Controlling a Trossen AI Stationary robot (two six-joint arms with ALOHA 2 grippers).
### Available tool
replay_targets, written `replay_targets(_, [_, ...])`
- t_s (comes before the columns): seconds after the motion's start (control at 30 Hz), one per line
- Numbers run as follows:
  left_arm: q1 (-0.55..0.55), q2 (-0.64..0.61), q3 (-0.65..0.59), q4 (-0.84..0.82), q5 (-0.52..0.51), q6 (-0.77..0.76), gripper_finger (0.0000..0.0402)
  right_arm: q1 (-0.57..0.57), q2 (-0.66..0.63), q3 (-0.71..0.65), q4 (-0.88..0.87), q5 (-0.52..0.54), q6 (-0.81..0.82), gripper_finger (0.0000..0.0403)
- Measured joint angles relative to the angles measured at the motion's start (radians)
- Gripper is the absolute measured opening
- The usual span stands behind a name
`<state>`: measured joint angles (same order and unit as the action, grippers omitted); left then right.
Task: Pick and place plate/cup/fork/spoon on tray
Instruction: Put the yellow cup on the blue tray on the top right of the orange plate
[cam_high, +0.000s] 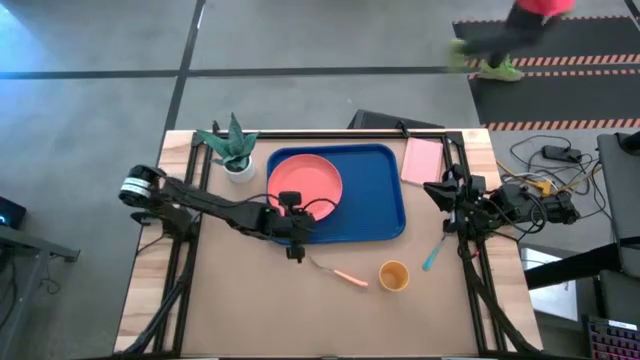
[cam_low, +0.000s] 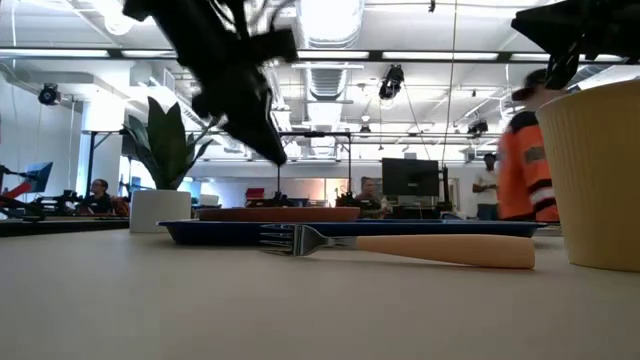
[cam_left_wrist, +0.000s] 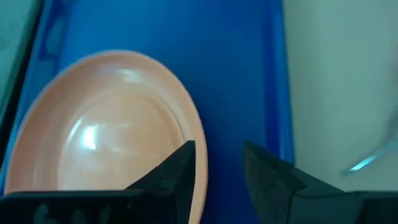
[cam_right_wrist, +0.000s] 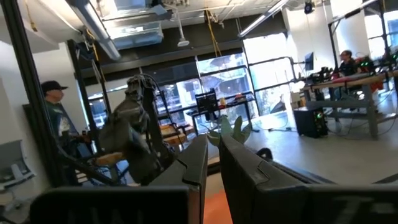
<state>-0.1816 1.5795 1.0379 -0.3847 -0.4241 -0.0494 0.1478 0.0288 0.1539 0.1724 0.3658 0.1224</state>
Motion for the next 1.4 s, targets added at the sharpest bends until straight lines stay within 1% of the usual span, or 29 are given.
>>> replay_targets(0.07, [-0.023, -0.058, -0.026, 0.049, -0.005, -0.012, 0.0114, 0.0, 0.003, 0.0, -0.003, -0.024, 0.013, 0.0034])
replay_targets(0.13, [-0.056, -0.124, -0.075, 0.154, -0.023, 0.0, 0.0114, 0.0, 0.013, 0.0, -0.002, -0.088, 0.015, 0.0034])
replay_targets(0.17, [-0.073, -0.159, -0.112, 0.233, -0.032, 0.024, 0.0114, 0.0, 0.02, 0.0, 0.01, -0.126, 0.015, 0.0034])
replay_targets(0.23, [-0.107, -0.223, -0.207, 0.443, -0.051, 0.086, 0.0114, 0.0, 0.031, 0.008, 0.02, -0.185, 0.024, 0.0034])
replay_targets(0.33, [-0.136, -0.313, -0.361, 0.746, -0.056, 0.137, 0.0114, 0.004, 0.067, 0.056, -0.016, -0.241, 0.071, 0.0034])
replay_targets(0.4, [-0.14, -0.362, -0.449, 0.915, -0.058, 0.138, 0.0114, 0.011, 0.111, 0.1, -0.07, -0.251, 0.096, 0.0034])
replay_targets(0.5, [-0.141, -0.416, -0.568, 1.113, -0.059, 0.123, 0.0114, 0.02, 0.198, 0.18, -0.152, -0.252, 0.128, 0.0034])
replay_targets(0.63, [-0.141, -0.47, -0.685, 1.293, -0.061, 0.115, 0.0114, 0.027, 0.342, 0.317, -0.28, -0.254, 0.179, 0.0033])
replay_targets(0.8, [-0.141, -0.529, -0.769, 1.382, -0.061, 0.115, 0.0114, 0.047, 0.526, 0.519, -0.491, -0.253, 0.279, 0.0033])
replay_targets(0.97, [-0.14, -0.567, -0.795, 1.397, -0.061, 0.109, 0.0114, 0.128, 0.709, 0.69, -0.72, -0.258, 0.36, 0.0033])
replay_targets(1.07, [-0.14, -0.576, -0.796, 1.397, -0.06, 0.109, 0.0114, 0.207, 0.814, 0.765, -0.852, -0.256, 0.411, 0.0033])
replay_targets(1.17, [-0.139, -0.579, -0.796, 1.397, -0.06, 0.108, 0.0114, 0.31, 0.917, 0.817, -0.922, -0.229, 0.481, 0.0033])
replay_targets(1.27, [-0.139, -0.578, -0.796, 1.396, -0.06, 0.082, 0.0114, 0.427, 1.032, 0.86, -0.981, -0.18, 0.53, 0.0033])
replay_targets(1.33, [-0.139, -0.574, -0.8, 1.392, -0.06, 0.059, 0.0114, 0.494, 1.095, 0.919, -1.001, -0.144, 0.565, 0.0033])
replay_targets(1.4, [-0.139, -0.565, -0.801, 1.391, -0.06, 0.055, 0.0114, 0.546, 1.168, 0.973, -1.07, -0.101, 0.601, 0.0033])
